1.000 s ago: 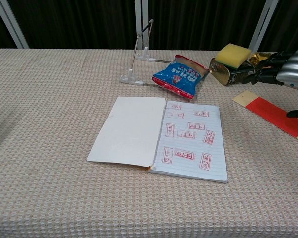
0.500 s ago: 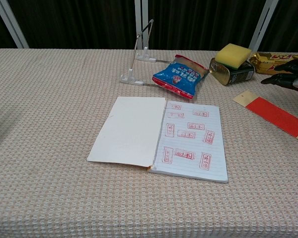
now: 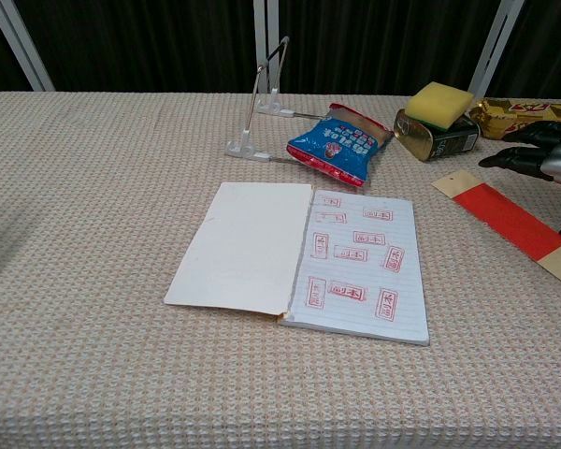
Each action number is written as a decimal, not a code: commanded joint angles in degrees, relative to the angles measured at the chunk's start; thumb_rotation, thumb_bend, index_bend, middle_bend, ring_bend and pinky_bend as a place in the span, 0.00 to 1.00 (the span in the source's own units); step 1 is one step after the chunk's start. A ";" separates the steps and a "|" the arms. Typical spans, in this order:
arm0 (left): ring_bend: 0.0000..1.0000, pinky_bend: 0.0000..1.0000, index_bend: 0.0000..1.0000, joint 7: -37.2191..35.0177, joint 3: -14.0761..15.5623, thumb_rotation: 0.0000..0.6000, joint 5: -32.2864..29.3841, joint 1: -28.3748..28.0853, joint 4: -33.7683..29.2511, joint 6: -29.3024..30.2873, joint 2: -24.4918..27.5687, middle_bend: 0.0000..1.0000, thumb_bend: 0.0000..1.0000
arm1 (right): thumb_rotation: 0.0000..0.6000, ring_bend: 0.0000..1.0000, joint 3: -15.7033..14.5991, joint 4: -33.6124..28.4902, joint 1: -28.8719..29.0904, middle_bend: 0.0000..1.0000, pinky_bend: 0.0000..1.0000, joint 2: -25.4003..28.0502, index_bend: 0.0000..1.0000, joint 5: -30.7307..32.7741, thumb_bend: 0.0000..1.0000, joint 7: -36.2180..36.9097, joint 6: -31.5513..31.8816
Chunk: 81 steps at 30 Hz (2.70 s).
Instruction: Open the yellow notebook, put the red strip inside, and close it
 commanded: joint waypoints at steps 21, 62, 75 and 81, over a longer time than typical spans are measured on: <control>0.11 0.20 0.19 -0.04 0.39 1.00 -0.17 0.45 0.07 0.26 -0.18 0.13 0.05 | 1.00 0.02 0.08 -23.69 9.39 0.14 0.11 10.12 0.04 -1.90 0.00 -5.30 -10.19; 0.11 0.20 0.19 -0.90 0.68 1.00 -0.70 0.75 0.96 -0.26 -0.56 0.13 0.05 | 1.00 0.02 1.75 -22.80 12.17 0.17 0.11 7.43 0.39 1.31 0.27 -6.79 -18.15; 0.11 0.20 0.19 -0.25 0.48 1.00 -0.37 0.39 0.07 -0.34 -0.14 0.13 0.05 | 1.00 0.02 4.20 -32.33 10.26 0.17 0.11 12.16 0.39 -0.16 0.27 -9.26 -8.35; 0.11 0.20 0.19 -0.08 0.85 1.00 0.15 0.47 0.03 -0.21 -0.42 0.13 0.05 | 1.00 0.00 7.21 -42.06 12.81 0.16 0.11 10.47 0.37 4.13 0.27 -19.09 -16.24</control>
